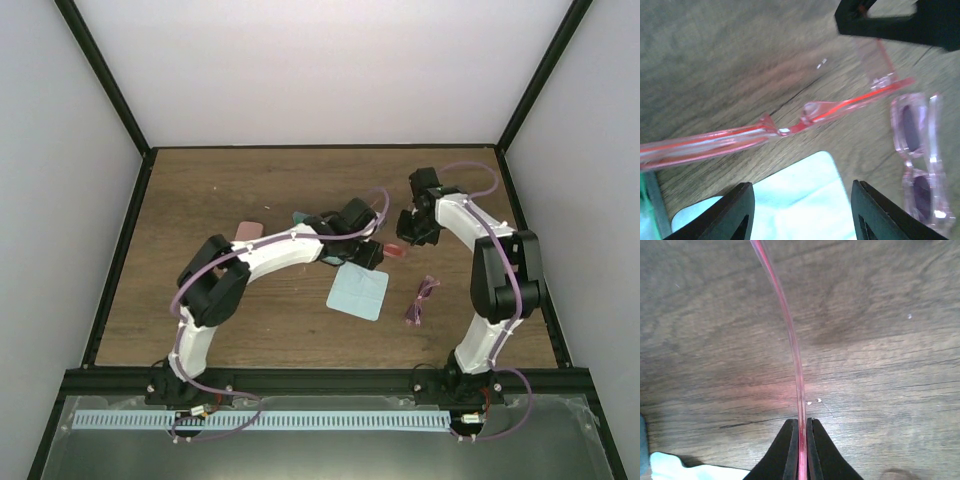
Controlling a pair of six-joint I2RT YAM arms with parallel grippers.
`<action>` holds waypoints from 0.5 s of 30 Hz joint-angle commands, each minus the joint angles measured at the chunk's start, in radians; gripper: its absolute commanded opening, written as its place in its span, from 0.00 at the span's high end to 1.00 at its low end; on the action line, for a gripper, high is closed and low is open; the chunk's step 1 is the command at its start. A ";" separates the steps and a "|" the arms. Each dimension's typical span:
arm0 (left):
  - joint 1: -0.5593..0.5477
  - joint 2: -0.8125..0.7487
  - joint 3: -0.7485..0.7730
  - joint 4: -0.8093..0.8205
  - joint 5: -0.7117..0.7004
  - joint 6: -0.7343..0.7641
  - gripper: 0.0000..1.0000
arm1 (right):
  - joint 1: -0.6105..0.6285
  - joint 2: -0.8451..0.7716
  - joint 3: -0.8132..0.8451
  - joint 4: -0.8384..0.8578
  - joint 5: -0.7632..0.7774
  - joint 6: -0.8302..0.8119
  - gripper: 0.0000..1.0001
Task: Organize the sunglasses
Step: Pick up the sunglasses from the center of the board.
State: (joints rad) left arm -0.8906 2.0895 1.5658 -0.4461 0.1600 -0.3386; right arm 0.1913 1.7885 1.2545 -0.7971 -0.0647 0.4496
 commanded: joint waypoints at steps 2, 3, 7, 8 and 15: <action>0.001 -0.162 -0.018 0.053 0.008 0.022 0.43 | -0.016 -0.080 0.015 0.005 0.037 0.002 0.99; 0.001 -0.191 -0.015 0.055 -0.007 0.025 0.42 | -0.020 -0.092 0.003 0.013 0.037 -0.001 0.99; 0.022 -0.283 0.045 0.032 -0.108 0.028 0.26 | -0.020 -0.153 -0.050 0.051 0.047 -0.027 0.99; 0.041 -0.288 0.071 0.016 -0.100 0.026 0.23 | -0.020 -0.175 -0.066 0.061 0.044 -0.033 0.99; 0.219 -0.201 0.184 -0.072 0.040 0.024 0.26 | -0.018 -0.351 -0.124 0.136 -0.050 -0.095 0.99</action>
State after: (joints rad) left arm -0.7506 1.8179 1.7176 -0.4427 0.1429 -0.3248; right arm 0.1761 1.5391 1.1336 -0.7269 -0.0605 0.4034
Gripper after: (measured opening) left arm 0.746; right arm 0.030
